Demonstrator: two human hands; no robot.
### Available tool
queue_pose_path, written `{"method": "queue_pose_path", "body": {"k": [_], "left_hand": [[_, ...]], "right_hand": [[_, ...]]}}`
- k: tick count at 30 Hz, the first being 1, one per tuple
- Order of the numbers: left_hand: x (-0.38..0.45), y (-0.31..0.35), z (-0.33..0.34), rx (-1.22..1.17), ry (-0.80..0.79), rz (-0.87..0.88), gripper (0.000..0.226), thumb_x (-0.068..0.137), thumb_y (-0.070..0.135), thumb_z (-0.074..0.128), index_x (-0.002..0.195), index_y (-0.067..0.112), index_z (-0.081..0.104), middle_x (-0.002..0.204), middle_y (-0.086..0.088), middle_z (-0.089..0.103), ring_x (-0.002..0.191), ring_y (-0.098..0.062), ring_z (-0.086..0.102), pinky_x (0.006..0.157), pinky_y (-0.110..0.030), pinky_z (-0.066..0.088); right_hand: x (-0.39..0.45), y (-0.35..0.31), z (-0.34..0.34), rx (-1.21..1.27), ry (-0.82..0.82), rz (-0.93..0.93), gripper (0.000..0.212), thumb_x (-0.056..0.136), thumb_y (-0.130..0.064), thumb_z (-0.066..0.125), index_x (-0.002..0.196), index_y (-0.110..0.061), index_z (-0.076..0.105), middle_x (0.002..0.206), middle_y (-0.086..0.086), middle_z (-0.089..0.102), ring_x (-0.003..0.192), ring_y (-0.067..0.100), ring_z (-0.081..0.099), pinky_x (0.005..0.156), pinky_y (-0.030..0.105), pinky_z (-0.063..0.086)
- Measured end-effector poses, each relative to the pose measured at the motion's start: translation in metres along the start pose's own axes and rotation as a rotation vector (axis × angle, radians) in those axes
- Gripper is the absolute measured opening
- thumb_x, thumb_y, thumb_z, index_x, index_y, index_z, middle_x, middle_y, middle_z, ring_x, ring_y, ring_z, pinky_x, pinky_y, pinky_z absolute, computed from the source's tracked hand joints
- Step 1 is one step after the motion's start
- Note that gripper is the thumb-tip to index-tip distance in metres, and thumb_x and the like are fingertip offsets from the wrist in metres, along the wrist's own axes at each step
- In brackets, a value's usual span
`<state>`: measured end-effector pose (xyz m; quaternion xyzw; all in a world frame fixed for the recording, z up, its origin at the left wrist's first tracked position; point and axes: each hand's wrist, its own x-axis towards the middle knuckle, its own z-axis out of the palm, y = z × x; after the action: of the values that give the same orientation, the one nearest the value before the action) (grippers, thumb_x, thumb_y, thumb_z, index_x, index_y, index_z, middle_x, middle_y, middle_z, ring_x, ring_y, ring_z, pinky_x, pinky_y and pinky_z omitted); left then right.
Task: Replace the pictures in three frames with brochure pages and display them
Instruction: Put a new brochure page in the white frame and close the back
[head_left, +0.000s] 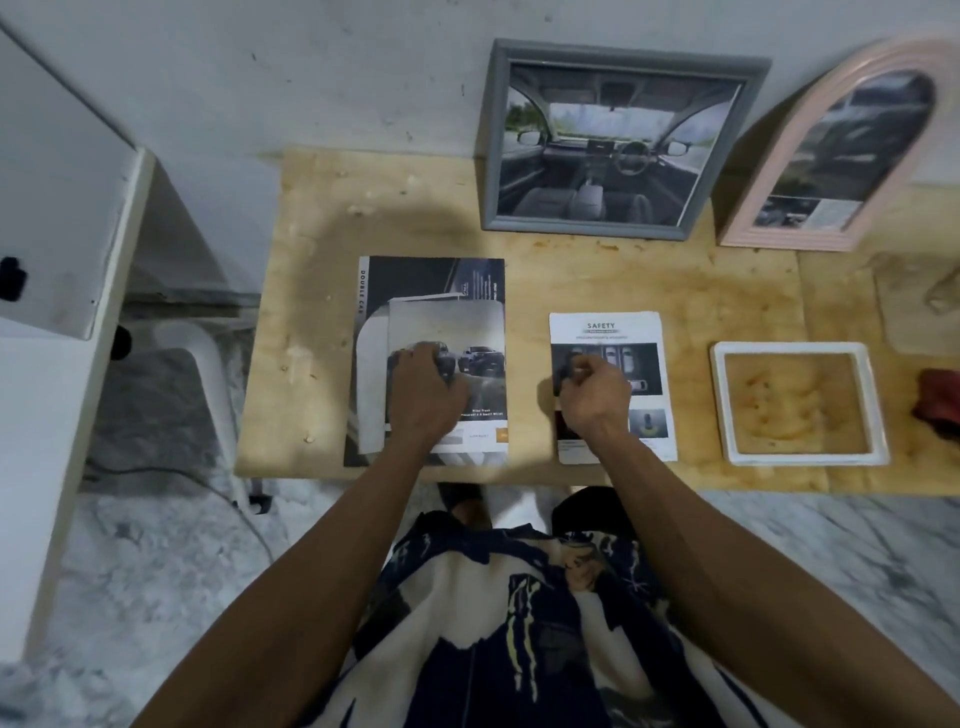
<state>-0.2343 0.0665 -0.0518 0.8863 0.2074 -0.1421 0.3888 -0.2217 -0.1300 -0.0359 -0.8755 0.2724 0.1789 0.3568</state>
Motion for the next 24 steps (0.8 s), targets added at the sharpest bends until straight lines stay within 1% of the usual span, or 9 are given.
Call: {"method": "queue_pose_path", "body": {"k": [3, 7, 11, 13, 15, 17, 20, 22, 24], "left_hand": [[-0.010, 0.031, 0.027, -0.061, -0.110, 0.026, 0.029, 0.087, 0.016, 0.069, 0.114, 0.011, 0.060, 0.097, -0.006, 0.067, 0.091, -0.021, 0.065, 0.078, -0.026, 0.048], [-0.021, 0.059, 0.067, -0.106, -0.243, -0.050, 0.046, 0.090, 0.024, 0.066, 0.131, 0.008, 0.053, 0.117, -0.014, 0.066, 0.104, -0.027, 0.064, 0.086, -0.031, 0.052], [-0.031, 0.078, 0.095, -0.078, -0.293, -0.113, 0.059, 0.089, 0.027, 0.071, 0.140, 0.006, 0.047, 0.125, -0.012, 0.063, 0.111, -0.026, 0.062, 0.082, -0.027, 0.046], [-0.037, 0.083, 0.105, -0.099, -0.248, -0.135, 0.057, 0.087, 0.025, 0.073, 0.135, 0.007, 0.050, 0.121, -0.012, 0.066, 0.104, -0.026, 0.065, 0.085, -0.028, 0.051], [-0.041, 0.087, 0.114, -0.152, -0.196, -0.190, 0.061, 0.085, 0.025, 0.075, 0.137, 0.008, 0.049, 0.123, -0.013, 0.066, 0.100, -0.026, 0.068, 0.089, -0.038, 0.057], [-0.045, 0.093, 0.120, -0.242, -0.153, -0.270, 0.063, 0.086, 0.022, 0.076, 0.139, 0.007, 0.046, 0.126, -0.014, 0.064, 0.092, -0.022, 0.069, 0.075, -0.034, 0.061], [-0.048, 0.100, 0.129, -0.315, -0.068, -0.365, 0.061, 0.086, 0.018, 0.077, 0.139, 0.005, 0.048, 0.128, -0.012, 0.060, 0.079, -0.011, 0.061, 0.047, -0.013, 0.049], [-0.048, 0.104, 0.132, -0.311, -0.016, -0.392, 0.058, 0.085, 0.020, 0.078, 0.136, 0.006, 0.053, 0.127, -0.008, 0.061, 0.084, -0.015, 0.062, 0.054, -0.019, 0.051], [-0.049, 0.108, 0.137, -0.338, 0.035, -0.414, 0.036, 0.084, 0.017, 0.079, 0.118, 0.011, 0.067, 0.117, -0.005, 0.069, 0.086, -0.019, 0.066, 0.070, -0.027, 0.057]], "right_hand": [[0.009, 0.025, -0.026, -0.022, 0.120, 0.062, 0.032, 0.088, -0.003, 0.055, 0.117, -0.009, 0.066, 0.112, 0.009, 0.068, 0.106, 0.027, 0.064, 0.080, 0.022, 0.041], [0.020, 0.058, -0.057, -0.093, 0.150, 0.087, 0.043, 0.080, -0.010, 0.057, 0.123, -0.013, 0.062, 0.116, 0.017, 0.064, 0.107, 0.036, 0.060, 0.087, 0.037, 0.051], [0.028, 0.073, -0.078, -0.045, 0.076, 0.107, 0.052, 0.081, -0.010, 0.060, 0.133, -0.011, 0.054, 0.123, 0.016, 0.062, 0.112, 0.036, 0.059, 0.091, 0.035, 0.049], [0.030, 0.076, -0.085, -0.009, 0.027, 0.087, 0.050, 0.082, -0.009, 0.061, 0.132, -0.007, 0.054, 0.122, 0.016, 0.062, 0.112, 0.035, 0.059, 0.089, 0.032, 0.047], [0.034, 0.081, -0.088, 0.018, -0.009, 0.060, 0.046, 0.083, -0.008, 0.061, 0.128, -0.003, 0.055, 0.118, 0.017, 0.064, 0.108, 0.034, 0.061, 0.083, 0.029, 0.046], [0.037, 0.085, -0.093, 0.026, -0.037, 0.046, 0.042, 0.082, -0.007, 0.062, 0.123, -0.001, 0.057, 0.116, 0.017, 0.065, 0.102, 0.032, 0.062, 0.079, 0.027, 0.045], [0.046, 0.091, -0.102, 0.067, -0.092, 0.083, 0.038, 0.083, -0.006, 0.061, 0.120, -0.004, 0.057, 0.115, 0.012, 0.066, 0.099, 0.028, 0.061, 0.073, 0.022, 0.041], [0.053, 0.095, -0.108, 0.095, -0.124, 0.107, 0.039, 0.084, -0.006, 0.060, 0.123, -0.007, 0.059, 0.117, 0.009, 0.067, 0.099, 0.024, 0.061, 0.071, 0.020, 0.040], [0.060, 0.099, -0.111, 0.095, -0.153, 0.071, 0.033, 0.084, -0.006, 0.057, 0.115, -0.007, 0.065, 0.111, 0.008, 0.070, 0.090, 0.022, 0.061, 0.069, 0.022, 0.040]]}}
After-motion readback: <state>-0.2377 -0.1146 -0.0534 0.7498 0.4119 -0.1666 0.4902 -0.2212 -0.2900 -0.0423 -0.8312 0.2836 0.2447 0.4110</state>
